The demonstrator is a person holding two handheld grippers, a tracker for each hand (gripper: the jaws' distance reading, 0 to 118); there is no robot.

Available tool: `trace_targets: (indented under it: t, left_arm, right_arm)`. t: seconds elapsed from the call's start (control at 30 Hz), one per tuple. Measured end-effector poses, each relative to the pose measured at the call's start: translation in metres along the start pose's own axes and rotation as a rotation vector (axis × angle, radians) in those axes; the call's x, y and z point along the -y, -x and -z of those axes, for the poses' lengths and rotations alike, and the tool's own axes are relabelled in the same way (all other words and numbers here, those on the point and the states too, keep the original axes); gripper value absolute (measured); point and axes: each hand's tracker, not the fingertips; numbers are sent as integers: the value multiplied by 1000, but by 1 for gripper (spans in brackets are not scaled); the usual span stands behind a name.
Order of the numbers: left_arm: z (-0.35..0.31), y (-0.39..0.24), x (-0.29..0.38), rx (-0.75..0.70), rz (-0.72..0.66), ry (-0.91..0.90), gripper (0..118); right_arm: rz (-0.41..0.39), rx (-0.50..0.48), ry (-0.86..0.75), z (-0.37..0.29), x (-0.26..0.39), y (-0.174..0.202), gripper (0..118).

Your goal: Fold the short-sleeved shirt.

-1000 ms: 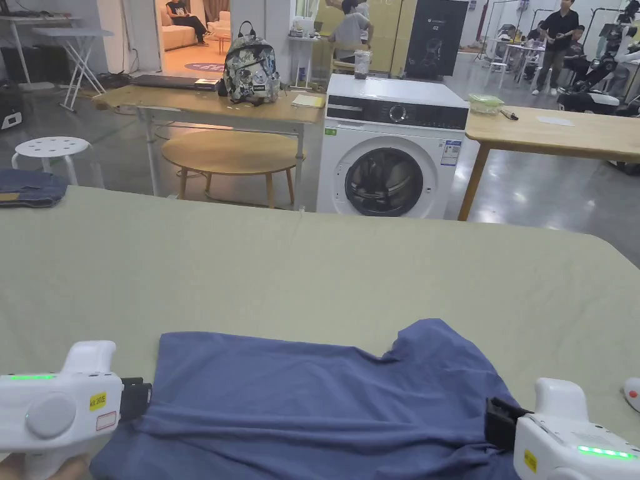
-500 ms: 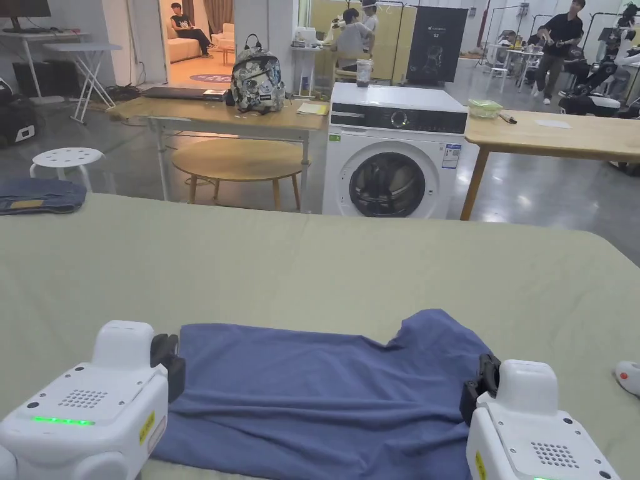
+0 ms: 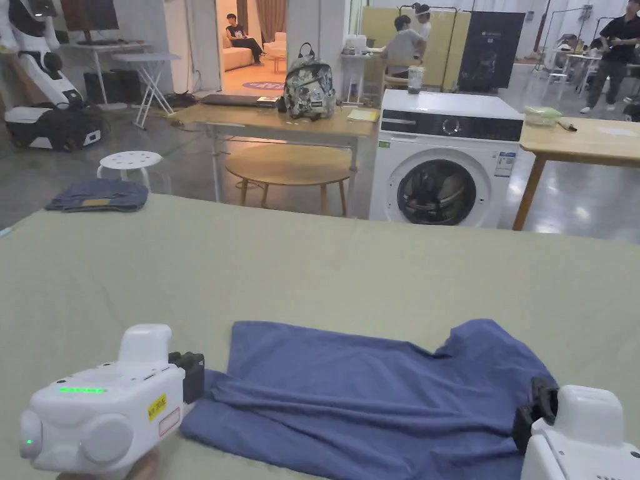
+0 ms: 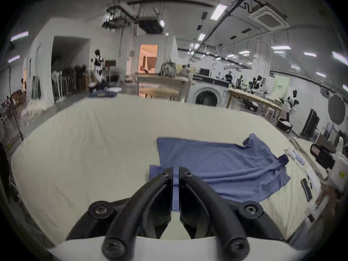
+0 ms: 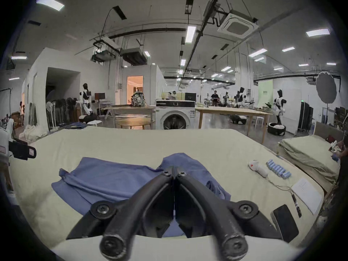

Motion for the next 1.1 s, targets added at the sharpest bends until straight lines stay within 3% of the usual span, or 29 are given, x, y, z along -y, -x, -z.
trace_targets:
  t: [0.23,0.43,0.47,0.53,0.6,0.7,0.83,0.93,1.0,1.1]
  left_arm:
    - [63,49,-7,16,-128,270,1]
    - [102,46,-11,3,-82,485,3]
    - [109,45,-12,6,-79,509,8]
    - [121,45,-13,-10,-77,545,35]
    - [130,43,-13,-19,-73,559,51]
    - [149,46,-9,-46,-59,627,58]
    - [163,46,8,-128,-2,757,57]
    - [148,31,13,-145,46,692,53]
    - [143,22,17,-149,99,686,42]
    - [151,28,17,-125,97,670,11]
  right_arm:
    - [3,8,66,10,16,-10,0]
    - [-8,27,130,18,32,-21,0]
    - [-10,33,144,20,35,-24,0]
    - [-9,39,164,22,41,-27,0]
    - [-10,44,178,23,45,-31,0]
    - [-15,52,196,22,50,-34,0]
    - [-14,60,214,22,55,-40,0]
    - [-7,68,225,22,58,-43,0]
    - [-1,70,230,22,60,-45,0]
    - [7,71,241,23,64,-48,0]
